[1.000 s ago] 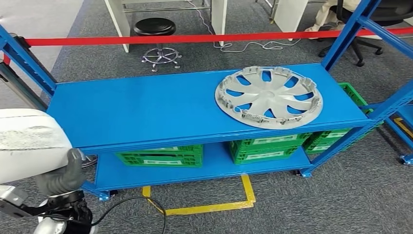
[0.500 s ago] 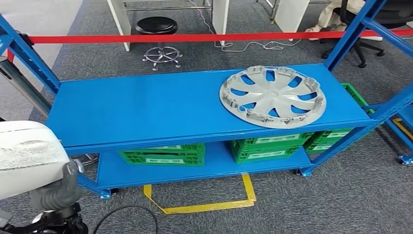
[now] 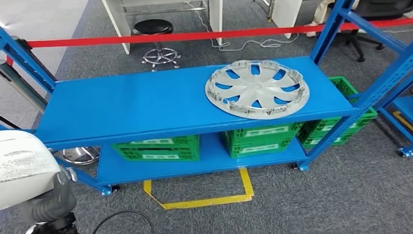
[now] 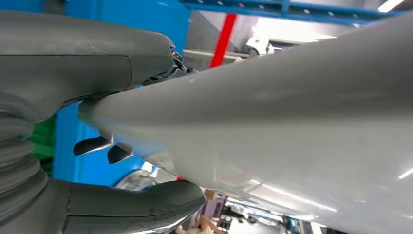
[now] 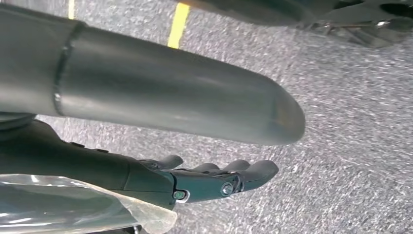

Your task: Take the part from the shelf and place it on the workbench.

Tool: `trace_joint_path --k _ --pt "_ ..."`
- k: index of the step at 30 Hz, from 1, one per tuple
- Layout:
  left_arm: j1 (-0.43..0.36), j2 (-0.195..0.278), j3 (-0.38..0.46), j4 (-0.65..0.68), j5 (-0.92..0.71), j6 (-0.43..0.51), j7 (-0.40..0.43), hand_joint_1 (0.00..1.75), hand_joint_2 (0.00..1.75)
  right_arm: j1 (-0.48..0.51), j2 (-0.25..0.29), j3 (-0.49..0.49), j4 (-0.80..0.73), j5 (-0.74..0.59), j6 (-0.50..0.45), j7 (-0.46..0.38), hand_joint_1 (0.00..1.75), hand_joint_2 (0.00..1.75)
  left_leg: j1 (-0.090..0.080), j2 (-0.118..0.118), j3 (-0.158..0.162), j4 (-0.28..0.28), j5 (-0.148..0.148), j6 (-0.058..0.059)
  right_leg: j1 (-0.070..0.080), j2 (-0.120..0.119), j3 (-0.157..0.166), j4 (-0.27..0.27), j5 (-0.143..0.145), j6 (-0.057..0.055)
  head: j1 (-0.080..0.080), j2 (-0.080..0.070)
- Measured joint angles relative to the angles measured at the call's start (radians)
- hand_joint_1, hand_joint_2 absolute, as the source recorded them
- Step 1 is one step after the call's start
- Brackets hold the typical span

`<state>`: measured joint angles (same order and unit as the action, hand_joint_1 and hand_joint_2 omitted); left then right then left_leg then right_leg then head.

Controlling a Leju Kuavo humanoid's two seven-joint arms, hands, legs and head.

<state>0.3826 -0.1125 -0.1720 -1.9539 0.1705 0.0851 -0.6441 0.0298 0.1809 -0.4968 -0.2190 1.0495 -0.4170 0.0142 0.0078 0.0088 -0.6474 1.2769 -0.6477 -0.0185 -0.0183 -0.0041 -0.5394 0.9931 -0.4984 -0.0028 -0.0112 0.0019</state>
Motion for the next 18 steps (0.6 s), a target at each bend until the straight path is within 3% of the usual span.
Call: trace_joint_path --k 1,2,5,7,9,10,12,14,15,16,17,18 --pt "0.005 0.0 0.0 0.0 -0.001 0.007 -0.003 1.75 1.75 -0.002 -0.002 0.001 0.0 0.01 0.0 -0.001 0.0 0.0 0.0 0.0 0.011 0.01 0.004 0.001 0.001 0.0 -0.009 0.002 0.008 0.0 0.0 0.0" --pt "0.01 0.0 0.0 -0.001 -0.006 0.017 -0.006 1.75 1.75 -0.004 -0.003 0.003 0.0 0.024 0.002 0.0 0.0 0.0 0.0 0.0 0.04 -0.017 0.024 0.003 0.002 0.001 -0.019 0.004 0.015 0.0 0.0 0.0" --pt "0.02 0.0 0.001 -0.003 -0.018 0.049 -0.013 1.75 1.75 -0.016 -0.007 0.021 0.001 0.069 0.011 0.008 0.0 0.0 -0.003 -0.005 0.174 -0.233 0.09 0.019 0.006 0.005 -0.04 0.01 0.032 0.008 0.0 0.0" --pt "0.027 0.0 0.004 -0.004 -0.006 0.056 -0.012 1.75 1.75 -0.024 -0.01 0.034 0.001 0.089 0.013 0.01 0.0 0.0 -0.007 -0.008 0.206 -0.301 0.094 0.027 0.007 0.005 -0.048 0.011 0.045 0.018 0.001 0.0" --pt "0.035 -0.001 0.007 -0.004 0.004 0.053 -0.009 1.75 1.75 -0.027 -0.013 0.043 0.002 0.098 0.016 0.008 0.0 0.0 -0.008 -0.007 0.197 -0.305 0.105 0.035 0.005 0.006 -0.053 0.012 0.055 0.031 0.001 0.0" --pt "0.036 -0.002 0.009 -0.005 0.005 0.05 -0.007 1.75 1.75 -0.027 -0.016 0.047 0.003 0.102 0.018 0.005 0.0 0.0 -0.007 -0.005 0.191 -0.306 0.113 0.042 0.005 0.006 -0.058 0.02 0.046 0.037 0.001 0.0" --pt "0.037 -0.004 0.011 -0.005 0.005 0.04 -0.004 1.75 1.75 -0.026 -0.022 0.052 0.006 0.103 0.018 -0.008 0.0 0.0 -0.003 0.0 0.172 -0.311 0.135 0.055 0.006 0.006 -0.084 0.083 -0.023 0.044 0.006 0.0" --pt "0.036 -0.005 0.014 -0.005 0.007 0.024 0.004 1.75 1.75 -0.024 -0.025 0.053 0.007 0.09 0.01 -0.025 0.0 0.0 -0.006 0.003 0.145 -0.31 0.155 0.062 0.006 0.006 -0.119 0.203 -0.12 0.048 0.01 0.0" --pt "0.035 -0.005 0.015 -0.005 0.009 0.016 0.008 1.75 1.75 -0.024 -0.026 0.053 0.007 0.081 0.011 -0.03 0.0 0.0 -0.008 0.005 0.129 -0.309 0.166 0.062 0.006 0.006 -0.129 0.26 -0.148 0.049 0.011 0.0" --pt "0.034 -0.005 0.017 -0.005 0.011 0.008 0.011 1.75 1.75 -0.024 -0.027 0.052 0.007 0.073 0.018 -0.033 0.0 0.0 -0.009 0.006 0.113 -0.307 0.177 0.062 0.006 0.006 -0.127 0.294 -0.152 0.05 0.011 0.0" --pt "0.031 -0.004 0.019 -0.004 0.014 0.0 0.014 1.75 1.75 -0.023 -0.028 0.051 0.008 0.063 0.034 -0.034 0.0 0.0 -0.01 0.007 0.096 -0.303 0.187 0.061 0.006 0.006 -0.11 0.296 -0.132 0.049 0.011 0.0" --pt "0.027 -0.004 0.02 -0.004 0.017 -0.009 0.015 1.75 1.75 -0.021 -0.028 0.047 0.01 0.049 0.058 -0.039 0.0 0.0 -0.011 0.007 0.08 -0.298 0.196 0.059 0.007 0.005 -0.075 0.262 -0.1 0.047 0.011 0.0"
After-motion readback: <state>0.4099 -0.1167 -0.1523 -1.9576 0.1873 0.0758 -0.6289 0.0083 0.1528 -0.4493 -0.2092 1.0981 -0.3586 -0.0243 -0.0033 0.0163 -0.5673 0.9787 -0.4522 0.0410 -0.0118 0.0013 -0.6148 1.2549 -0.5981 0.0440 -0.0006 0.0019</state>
